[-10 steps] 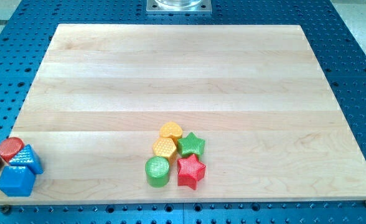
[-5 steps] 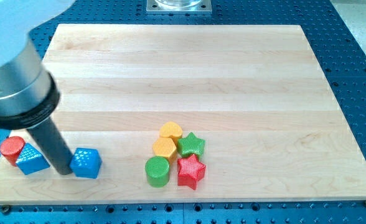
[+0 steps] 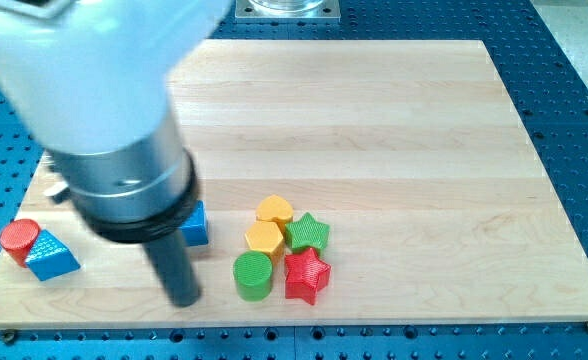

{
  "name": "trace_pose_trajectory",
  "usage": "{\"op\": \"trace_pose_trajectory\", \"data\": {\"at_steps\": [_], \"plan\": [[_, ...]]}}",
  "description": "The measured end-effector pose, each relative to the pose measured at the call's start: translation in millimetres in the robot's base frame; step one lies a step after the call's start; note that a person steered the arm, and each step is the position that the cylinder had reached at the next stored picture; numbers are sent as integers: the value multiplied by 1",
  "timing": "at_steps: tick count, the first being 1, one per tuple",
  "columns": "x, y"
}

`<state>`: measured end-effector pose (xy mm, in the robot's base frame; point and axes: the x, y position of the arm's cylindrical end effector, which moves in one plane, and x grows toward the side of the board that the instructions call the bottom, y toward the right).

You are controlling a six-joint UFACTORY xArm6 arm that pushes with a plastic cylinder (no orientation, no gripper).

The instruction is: Slide the hexagon to the top left side of the board

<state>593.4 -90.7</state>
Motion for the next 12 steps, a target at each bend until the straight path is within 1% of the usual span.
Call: {"op": "trace_pose_trajectory", "data": {"at_steps": [1,2,3,4,5,6,7,8,9,10,11,12], "plan": [[-20,49],[-22,92],[-43,140],[-127,130],[-89,152],[-67,195],[-63,180],[-54,147],[-59,132],[-109,113],[-148,93],[-116,148]]}}
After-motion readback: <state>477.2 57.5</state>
